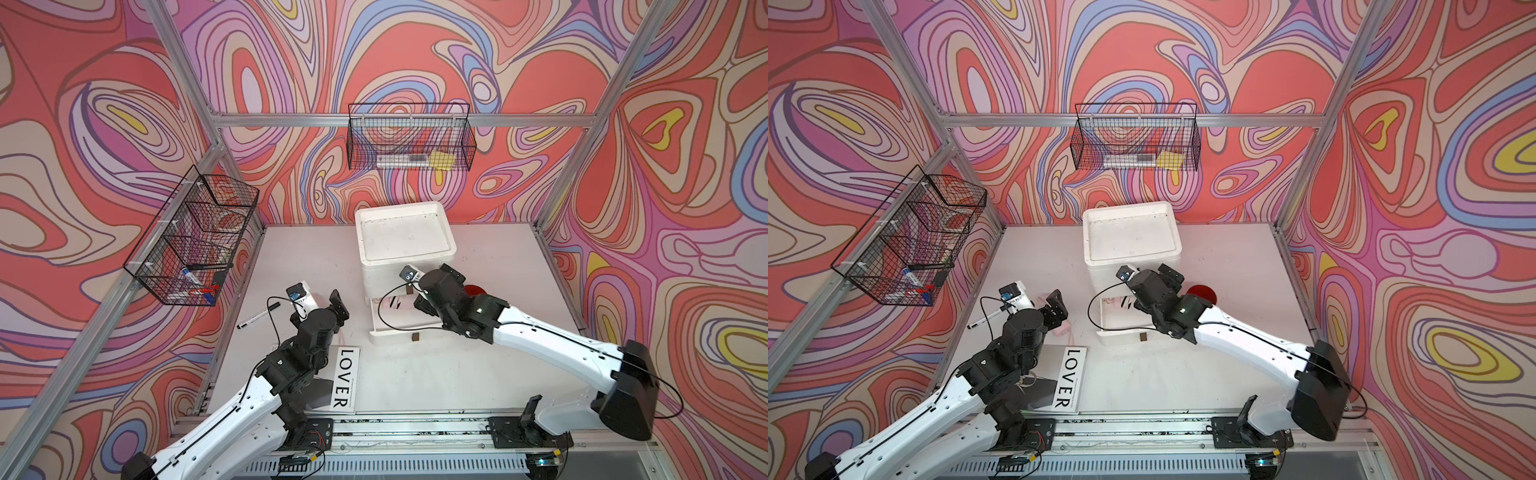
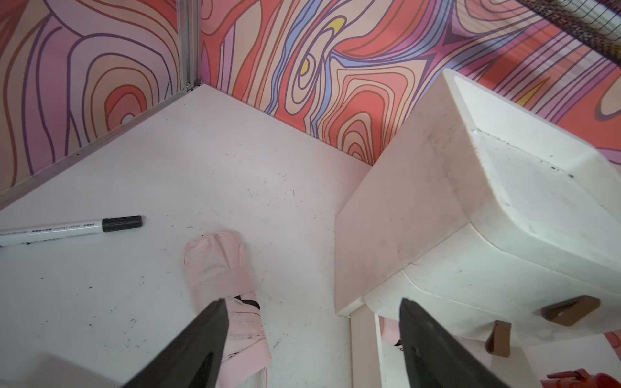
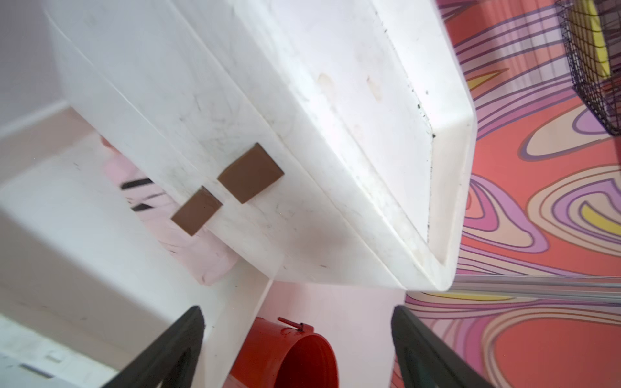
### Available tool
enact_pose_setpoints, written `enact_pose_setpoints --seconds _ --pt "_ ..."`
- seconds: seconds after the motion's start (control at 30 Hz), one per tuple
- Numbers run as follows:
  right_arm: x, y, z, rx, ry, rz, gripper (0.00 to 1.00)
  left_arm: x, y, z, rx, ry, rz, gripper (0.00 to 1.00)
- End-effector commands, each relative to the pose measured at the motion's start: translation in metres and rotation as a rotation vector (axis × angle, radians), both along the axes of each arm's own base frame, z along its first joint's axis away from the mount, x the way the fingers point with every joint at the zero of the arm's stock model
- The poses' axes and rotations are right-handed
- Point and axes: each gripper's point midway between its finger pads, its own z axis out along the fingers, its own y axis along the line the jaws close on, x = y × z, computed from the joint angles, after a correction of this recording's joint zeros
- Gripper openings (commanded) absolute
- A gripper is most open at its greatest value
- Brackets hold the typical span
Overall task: Place the umbrella in the drawer by color
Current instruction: Place the umbrella in the drawer, then pick up the umbrella from the center of the board.
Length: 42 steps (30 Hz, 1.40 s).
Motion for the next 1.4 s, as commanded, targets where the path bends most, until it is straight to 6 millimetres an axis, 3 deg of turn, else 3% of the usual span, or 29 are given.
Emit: enact_pose_setpoints --seconds 0.0,0.13,0.33,0.47,0.67,0.8,1.03,1.2,1.37 --pt "-0.019 0.026 0.0 0.237 0.049 0.123 0.9 0.005 0.021 0.008 0.099 -0.002 0.115 0.85" --pt "-0.033 0.023 -0.001 0.347 0.055 0.146 0.9 0.016 0.032 -0.018 0.106 0.078 0.159 0.86" --pt "-0.047 0.025 -0.012 0.485 0.016 0.211 0.9 0.038 0.048 -0.104 -0.103 0.391 0.17 0.87" --pt "-0.047 0.023 -0.028 0.48 0.0 0.212 0.9 0.043 0.041 -0.161 -0.18 0.651 0.14 0.88" --pt "-0.041 0.023 -0.035 0.47 -0.005 0.185 0.9 0.036 0.026 -0.22 -0.17 1.005 0.128 0.85" --pt "-0.043 0.02 -0.032 0.49 -0.003 0.176 0.9 0.036 0.03 -0.225 -0.146 1.073 0.172 0.75" --pt "-0.044 0.009 -0.021 0.527 -0.052 0.145 0.9 0.043 0.026 -0.224 -0.153 1.051 0.142 0.27" --pt "-0.042 0.007 -0.025 0.519 -0.049 0.129 0.9 0.051 0.014 -0.216 -0.202 0.994 0.078 0.25" --pt "-0.042 0.009 -0.027 0.521 -0.04 0.13 0.9 0.066 0.003 -0.175 -0.23 0.819 -0.018 0.26"
